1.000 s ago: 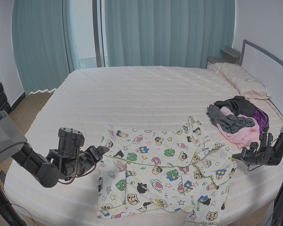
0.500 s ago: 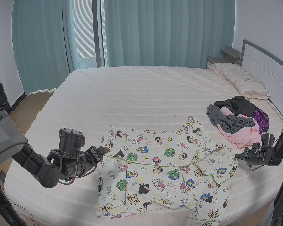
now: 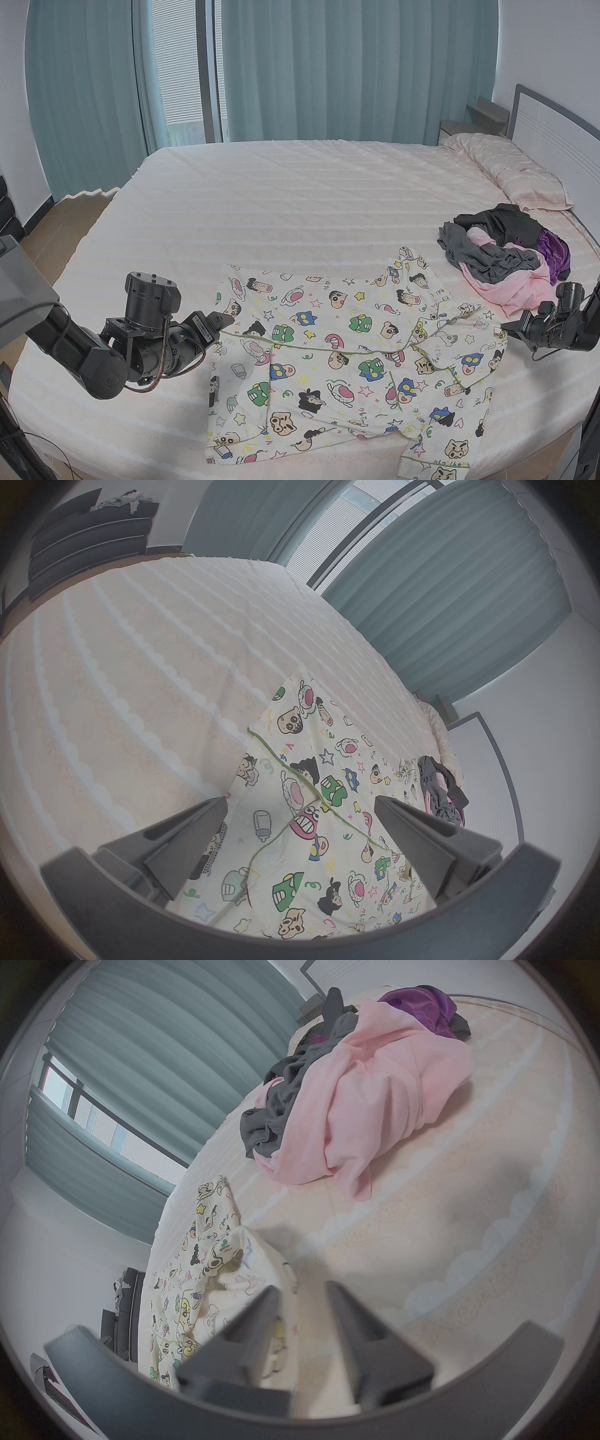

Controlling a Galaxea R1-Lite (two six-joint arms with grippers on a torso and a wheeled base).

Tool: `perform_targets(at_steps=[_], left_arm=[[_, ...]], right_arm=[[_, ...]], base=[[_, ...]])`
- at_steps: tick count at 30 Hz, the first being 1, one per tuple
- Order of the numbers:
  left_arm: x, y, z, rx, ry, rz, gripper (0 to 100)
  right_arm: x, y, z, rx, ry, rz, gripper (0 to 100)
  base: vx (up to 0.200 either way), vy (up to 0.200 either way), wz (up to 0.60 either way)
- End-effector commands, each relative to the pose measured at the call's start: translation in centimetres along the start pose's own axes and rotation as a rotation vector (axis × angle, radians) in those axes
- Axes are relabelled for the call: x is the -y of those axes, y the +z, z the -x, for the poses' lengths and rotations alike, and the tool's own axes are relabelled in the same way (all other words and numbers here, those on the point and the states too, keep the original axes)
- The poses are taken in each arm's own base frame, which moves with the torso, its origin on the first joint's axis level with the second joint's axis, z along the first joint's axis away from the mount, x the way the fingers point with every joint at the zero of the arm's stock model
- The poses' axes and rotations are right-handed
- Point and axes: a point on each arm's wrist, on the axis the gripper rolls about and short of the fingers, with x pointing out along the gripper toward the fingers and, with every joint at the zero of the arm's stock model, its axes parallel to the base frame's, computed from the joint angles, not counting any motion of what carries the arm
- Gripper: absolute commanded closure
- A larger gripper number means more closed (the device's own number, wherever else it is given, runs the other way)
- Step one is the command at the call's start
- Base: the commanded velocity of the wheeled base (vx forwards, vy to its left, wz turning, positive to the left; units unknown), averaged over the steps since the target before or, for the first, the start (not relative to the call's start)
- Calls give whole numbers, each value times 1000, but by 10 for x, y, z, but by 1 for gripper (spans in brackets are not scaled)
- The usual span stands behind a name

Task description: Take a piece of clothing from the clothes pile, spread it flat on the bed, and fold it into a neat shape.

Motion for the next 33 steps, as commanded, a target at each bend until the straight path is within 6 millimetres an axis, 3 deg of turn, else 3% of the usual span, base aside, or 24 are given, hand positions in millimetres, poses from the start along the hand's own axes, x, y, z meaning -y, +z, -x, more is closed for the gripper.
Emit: perform_targets(at_steps=[1,7,11,19,24,25,27,33], left_arm=[[-2,-2,-3,-13,10,2,0],[3,-19,-9,-64,6,5,0],[7,-28,-10,-88,0,31,0],[10,-42,-6,-127,-5,26,0],[8,-49,-3,-148,5,57,0],[6,-54,-2,-173,9,68,0],[4,-56,0,-219,-4,101,0],[-2,-61,-2,-308,-3,198,0]], right_arm=[[-3,-2,6,-2,-4,-2,0],[-13,5,19,83,-100,-36,0],[-37,14,36,159,-77,-144,0],[-47,-1,44,180,-131,-188,0],[-73,-20,56,194,-80,-305,0],[-90,-36,57,157,-33,-362,0],[-102,-49,55,122,6,-389,0],[-114,-76,51,60,26,-357,0]], base=[[0,0,0],[0,0,0],[0,0,0],[0,0,0],[0,0,0],[0,0,0],[0,0,0],[0,0,0]])
